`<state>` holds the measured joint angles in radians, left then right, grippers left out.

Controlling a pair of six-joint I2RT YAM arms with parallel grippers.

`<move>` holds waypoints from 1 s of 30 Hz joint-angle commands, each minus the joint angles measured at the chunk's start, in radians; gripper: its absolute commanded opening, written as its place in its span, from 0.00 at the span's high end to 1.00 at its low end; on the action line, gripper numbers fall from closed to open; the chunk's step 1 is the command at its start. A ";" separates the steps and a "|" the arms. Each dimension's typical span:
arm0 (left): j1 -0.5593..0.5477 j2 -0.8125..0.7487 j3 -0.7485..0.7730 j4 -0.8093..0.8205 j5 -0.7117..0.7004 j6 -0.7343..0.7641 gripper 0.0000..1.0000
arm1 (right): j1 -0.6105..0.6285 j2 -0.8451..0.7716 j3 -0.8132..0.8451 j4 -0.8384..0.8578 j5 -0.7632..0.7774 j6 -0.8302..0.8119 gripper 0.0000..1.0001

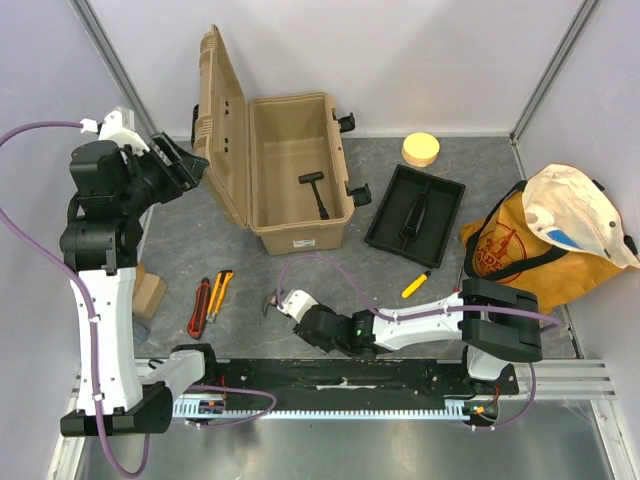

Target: Pack the tool kit

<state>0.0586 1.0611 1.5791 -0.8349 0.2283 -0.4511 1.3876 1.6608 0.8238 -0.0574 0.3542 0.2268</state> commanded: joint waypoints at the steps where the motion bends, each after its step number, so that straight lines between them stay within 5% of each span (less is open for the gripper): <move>1: -0.003 0.017 0.021 0.017 0.009 0.022 0.28 | -0.031 0.066 0.020 0.024 -0.006 -0.036 0.48; 5: -0.003 0.022 0.024 0.016 -0.009 0.035 0.28 | -0.047 0.123 0.069 0.036 -0.058 -0.055 0.54; 12: -0.003 0.013 0.039 0.008 -0.021 0.040 0.28 | -0.052 0.082 0.052 -0.030 -0.103 -0.063 1.00; 30: -0.003 -0.035 0.013 0.008 0.006 0.038 0.28 | -0.041 -0.222 0.139 -0.134 0.313 -0.113 1.00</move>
<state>0.0582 1.0523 1.5902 -0.8356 0.2302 -0.4450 1.3365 1.5398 0.8948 -0.2039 0.5175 0.1551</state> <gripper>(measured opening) 0.714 0.037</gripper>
